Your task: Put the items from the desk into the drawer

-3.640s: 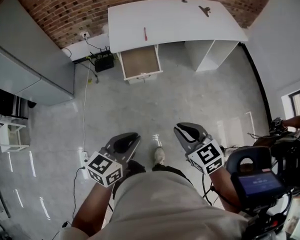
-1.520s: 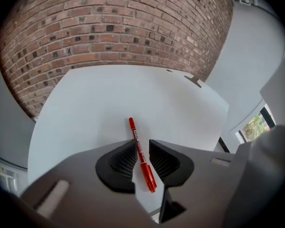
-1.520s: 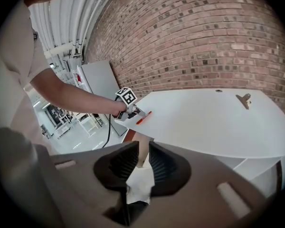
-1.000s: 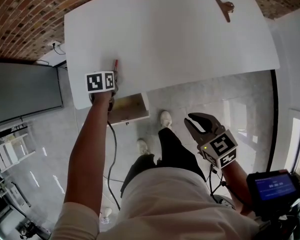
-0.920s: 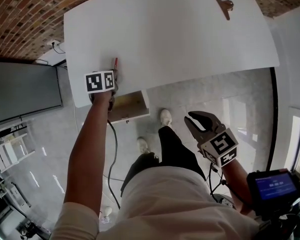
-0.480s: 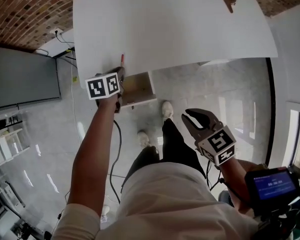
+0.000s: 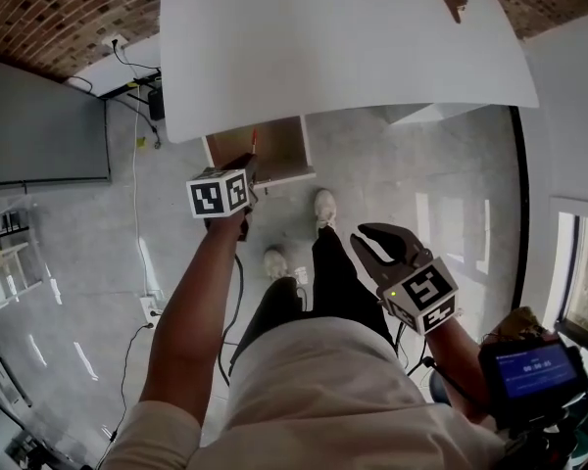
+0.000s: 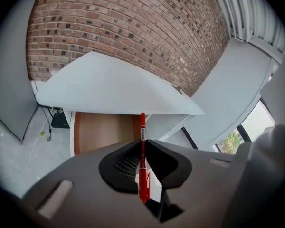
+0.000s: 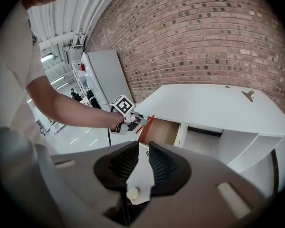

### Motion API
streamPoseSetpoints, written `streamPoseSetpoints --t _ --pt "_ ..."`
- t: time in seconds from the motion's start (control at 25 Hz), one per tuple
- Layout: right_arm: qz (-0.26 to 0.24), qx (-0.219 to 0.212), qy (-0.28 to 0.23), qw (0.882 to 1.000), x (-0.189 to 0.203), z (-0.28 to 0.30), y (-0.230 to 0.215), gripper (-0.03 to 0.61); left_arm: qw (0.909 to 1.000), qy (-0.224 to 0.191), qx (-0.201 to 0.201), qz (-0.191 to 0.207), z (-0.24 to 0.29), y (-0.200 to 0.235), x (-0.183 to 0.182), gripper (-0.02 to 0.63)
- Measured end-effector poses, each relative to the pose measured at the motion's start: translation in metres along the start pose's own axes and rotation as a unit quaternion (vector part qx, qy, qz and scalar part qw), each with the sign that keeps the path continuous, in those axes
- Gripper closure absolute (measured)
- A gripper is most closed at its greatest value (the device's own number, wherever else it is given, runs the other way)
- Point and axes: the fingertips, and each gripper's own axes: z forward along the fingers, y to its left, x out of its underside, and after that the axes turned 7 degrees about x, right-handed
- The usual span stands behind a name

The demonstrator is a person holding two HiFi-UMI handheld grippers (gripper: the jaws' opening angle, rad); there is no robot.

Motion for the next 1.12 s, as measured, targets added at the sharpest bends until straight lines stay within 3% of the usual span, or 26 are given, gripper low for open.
streamPoseSetpoints --t 0.24,0.76,1.12 --pt "0.0 0.002 0.025 1.0 0.009 0.002 -0.003 0.525 0.9993 -0.003 -0.001 -0.037 0.031 0.023 0.021 0.565" --pt "0.023 0.013 0.075 0.997 0.039 0.026 -0.064 0.525 0.9927 -0.037 -0.031 -0.11 0.139 0.1 0.035 0.565" --pt "0.055 0.028 0.113 0.992 0.074 0.024 -0.085 0.525 0.9913 -0.017 -0.064 -0.113 0.19 0.142 0.047 0.565"
